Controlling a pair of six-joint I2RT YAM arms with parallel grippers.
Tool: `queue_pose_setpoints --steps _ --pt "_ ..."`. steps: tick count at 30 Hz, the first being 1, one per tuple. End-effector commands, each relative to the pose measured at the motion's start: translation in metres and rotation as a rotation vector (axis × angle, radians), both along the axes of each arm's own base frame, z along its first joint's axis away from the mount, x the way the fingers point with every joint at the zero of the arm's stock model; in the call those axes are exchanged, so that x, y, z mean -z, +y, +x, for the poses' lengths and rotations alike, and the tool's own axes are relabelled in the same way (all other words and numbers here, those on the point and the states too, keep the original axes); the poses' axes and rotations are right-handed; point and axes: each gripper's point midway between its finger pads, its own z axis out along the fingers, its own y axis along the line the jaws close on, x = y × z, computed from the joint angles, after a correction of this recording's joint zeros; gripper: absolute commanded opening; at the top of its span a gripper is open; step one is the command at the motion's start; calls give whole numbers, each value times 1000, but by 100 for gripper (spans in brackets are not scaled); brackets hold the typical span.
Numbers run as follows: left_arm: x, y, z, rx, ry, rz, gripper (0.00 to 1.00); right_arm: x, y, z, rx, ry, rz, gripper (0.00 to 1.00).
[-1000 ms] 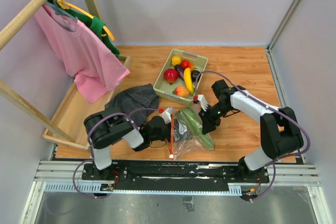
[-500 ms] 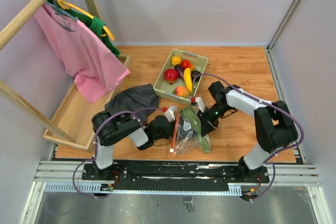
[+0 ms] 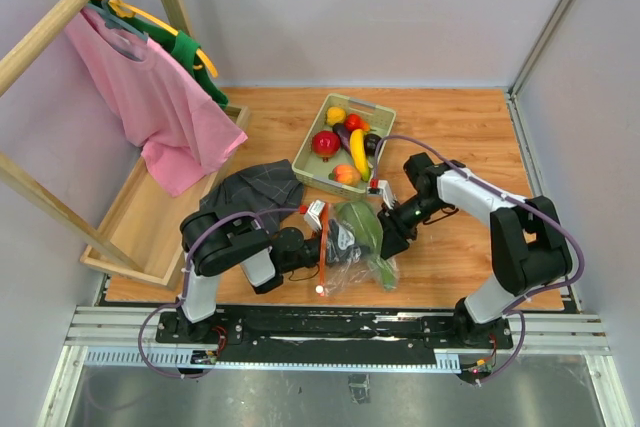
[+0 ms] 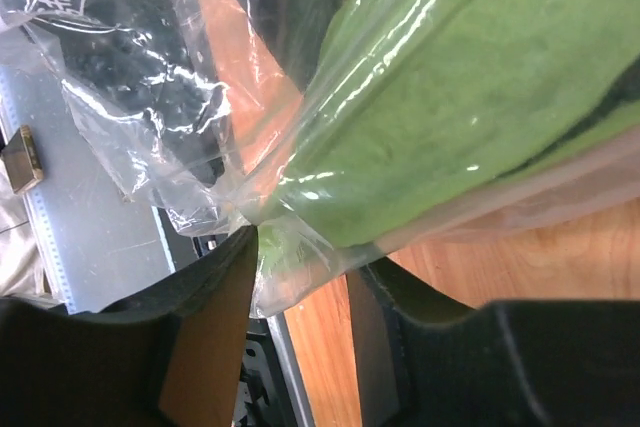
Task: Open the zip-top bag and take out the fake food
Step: Pick up the fake vegetable from the zipper food storage bag.
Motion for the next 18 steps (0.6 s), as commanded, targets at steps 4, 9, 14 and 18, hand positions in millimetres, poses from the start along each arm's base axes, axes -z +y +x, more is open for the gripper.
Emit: queue_pose_setpoints --steps 4,9,14,18 --pt "-14 -12 3 26 -63 -5 60 4 0 11 34 -34 -20 61" --pt "-20 -21 0 68 -71 -50 55 7 5 8 37 26 -3 66" --pt "-36 -24 0 75 -108 -111 54 -1 10 4 26 52 45 42" --pt "-49 -19 0 55 -149 -129 57 -19 16 2 20 78 141 16"
